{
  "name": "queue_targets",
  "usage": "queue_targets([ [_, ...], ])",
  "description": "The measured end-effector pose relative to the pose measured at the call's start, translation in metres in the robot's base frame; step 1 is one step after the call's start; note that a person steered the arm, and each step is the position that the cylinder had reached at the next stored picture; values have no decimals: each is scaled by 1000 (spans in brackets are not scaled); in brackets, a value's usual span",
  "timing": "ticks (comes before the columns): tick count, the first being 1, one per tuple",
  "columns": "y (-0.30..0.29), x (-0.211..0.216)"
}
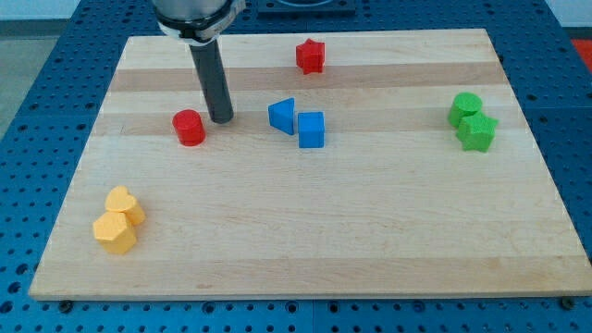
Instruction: Push the red circle to the left center
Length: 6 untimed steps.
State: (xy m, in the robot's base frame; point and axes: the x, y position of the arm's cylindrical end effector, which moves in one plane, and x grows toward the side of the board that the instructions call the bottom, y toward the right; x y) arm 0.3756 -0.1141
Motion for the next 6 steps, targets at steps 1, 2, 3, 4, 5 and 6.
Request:
queue_targets([
  [1, 3, 13],
  [2, -1, 24],
  [3, -20, 26],
  [4, -48, 26],
  [5, -71, 26],
  [6, -88, 26],
])
